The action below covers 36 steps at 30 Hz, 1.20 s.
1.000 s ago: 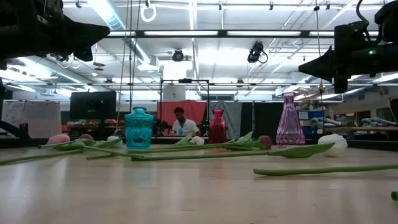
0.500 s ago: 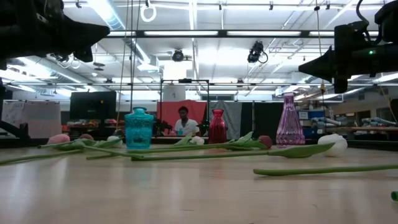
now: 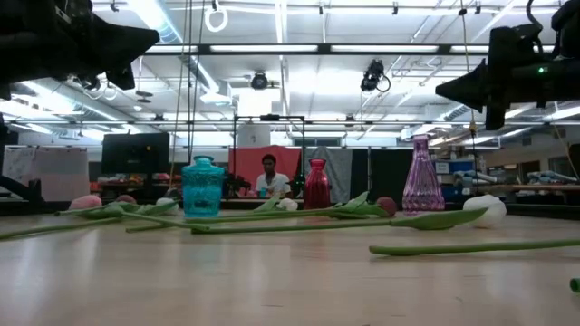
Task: Sort flowers into vase by color
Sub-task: Put the right white tulip into the pink vase
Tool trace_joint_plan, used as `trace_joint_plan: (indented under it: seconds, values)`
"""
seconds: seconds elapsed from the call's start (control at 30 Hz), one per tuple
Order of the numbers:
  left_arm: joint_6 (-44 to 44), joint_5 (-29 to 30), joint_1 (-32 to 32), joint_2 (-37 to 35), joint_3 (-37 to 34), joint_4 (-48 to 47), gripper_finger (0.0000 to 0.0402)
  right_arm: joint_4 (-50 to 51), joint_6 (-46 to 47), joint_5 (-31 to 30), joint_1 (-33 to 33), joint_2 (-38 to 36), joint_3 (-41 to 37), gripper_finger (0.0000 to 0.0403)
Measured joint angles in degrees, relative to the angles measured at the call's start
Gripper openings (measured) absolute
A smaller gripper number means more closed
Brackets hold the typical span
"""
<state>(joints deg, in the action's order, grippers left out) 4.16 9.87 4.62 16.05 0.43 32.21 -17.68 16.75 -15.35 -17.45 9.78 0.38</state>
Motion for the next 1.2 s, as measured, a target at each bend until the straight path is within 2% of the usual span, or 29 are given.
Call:
trace_joint_plan:
  seconds: [0.2,0.3,0.4,0.47,0.6,0.77,1.0,1.2]
  values:
    - [-3.0,1.1,0.0,0.0,0.0,2.2,0.0007,-4.0,0.0,0.0,0.0,0.0,0.0,0.0023]
    - [-5.6,6.6,-0.1,0.2,0.1,3.2,0.0007,-5.0,0.0,0.0,0.0,0.0,0.0,0.0023]
    - [-8.9,12.9,-0.2,1.7,2.1,-0.4,0.0007,-5.0,-0.1,0.4,0.0,0.0,0.0,0.0023]
    - [-10.5,15.2,-0.7,4.0,5.0,-4.9,0.0007,-5.0,-0.2,2.2,0.0,0.2,0.0,0.0023]
    - [-11.9,15.8,-2.9,11.4,12.3,-12.9,0.0007,-4.8,-0.2,5.2,0.0,1.9,0.4,0.0023]
    - [-10.2,15.6,-3.9,21.2,19.0,-14.0,0.0007,-4.5,-0.3,5.4,0.2,6.4,2.0,0.0023]
    - [-10.9,15.1,-3.8,31.3,23.6,-14.2,0.0007,-4.6,-4.0,4.0,2.1,15.5,6.9,0.0027]
    - [-16.6,11.9,-3.8,37.5,27.0,-15.3,0.0008,-4.8,-9.3,5.8,3.7,22.5,11.8,0.0064]
